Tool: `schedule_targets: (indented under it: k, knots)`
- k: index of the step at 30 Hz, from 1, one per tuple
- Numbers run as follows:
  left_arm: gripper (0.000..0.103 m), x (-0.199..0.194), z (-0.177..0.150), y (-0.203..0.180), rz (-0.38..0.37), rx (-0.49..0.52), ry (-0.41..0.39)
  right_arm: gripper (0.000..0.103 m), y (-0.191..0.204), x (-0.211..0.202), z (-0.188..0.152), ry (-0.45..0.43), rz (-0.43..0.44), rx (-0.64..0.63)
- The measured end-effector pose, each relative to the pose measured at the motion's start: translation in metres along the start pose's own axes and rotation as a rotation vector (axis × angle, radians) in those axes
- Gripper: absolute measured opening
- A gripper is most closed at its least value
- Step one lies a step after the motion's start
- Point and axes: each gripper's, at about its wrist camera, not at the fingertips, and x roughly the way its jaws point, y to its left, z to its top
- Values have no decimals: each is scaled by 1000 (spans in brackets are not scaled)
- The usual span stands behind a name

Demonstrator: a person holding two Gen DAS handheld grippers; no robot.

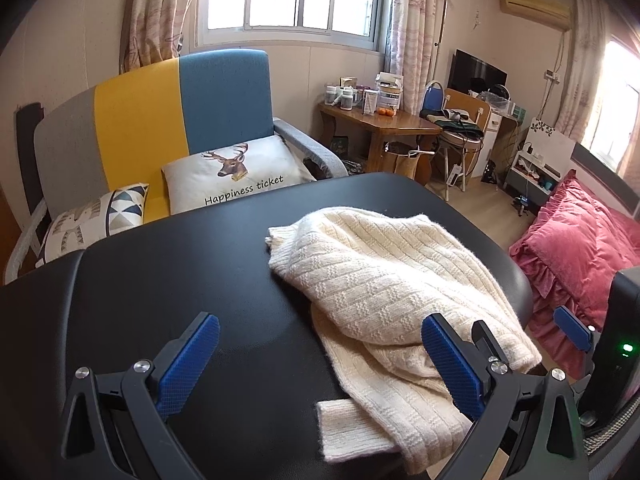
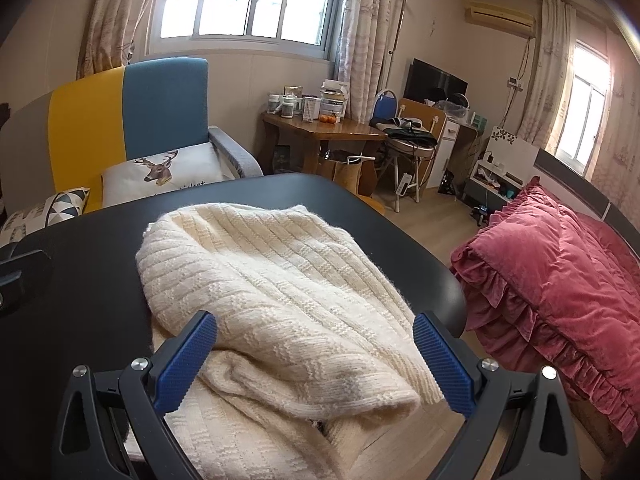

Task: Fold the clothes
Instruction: 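Grasp the cream sweater edge with the left gripper and lift it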

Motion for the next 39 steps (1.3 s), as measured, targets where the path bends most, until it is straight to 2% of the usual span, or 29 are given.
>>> schedule_targets:
  k: [3,6,12,15,18,21,24,25,26,29,31,35,39]
  knots:
    - [102,3,-4,7,-19,-20,20,100,0,1,-1,5,26,9]
    - [103,8,-9,15,-43,-35,46,101,-3,2,-3,16,92,36]
    - [103,18,-19,30,-91,-65,98,100,-8,6,-7,49,305,87]
    - [103,24,-25,38,-114,-80,124,93,-10,13,-8,85,438,85]
    - [103,34,-33,49,-135,-107,173,93,-6,22,-7,149,525,58]
    - [103,49,-44,67,-212,-165,246,93,-3,23,-1,164,604,13]
    - [103,62,-55,85,-289,-264,284,93,4,27,10,189,665,-43]
    - [103,68,-58,90,-347,-297,297,93,7,29,14,203,684,-62]
    - [103,74,-61,95,-394,-323,307,93,12,32,17,213,665,-106]
    - [103,82,-62,99,-392,-321,311,93,28,48,18,270,596,-239]
    - [102,86,-61,100,-400,-324,315,80,39,61,14,319,550,-322]
    - [102,99,-55,93,-408,-320,316,79,22,75,9,330,520,-262]
    - [102,132,-53,86,-506,-396,413,79,-1,75,6,319,530,-174]
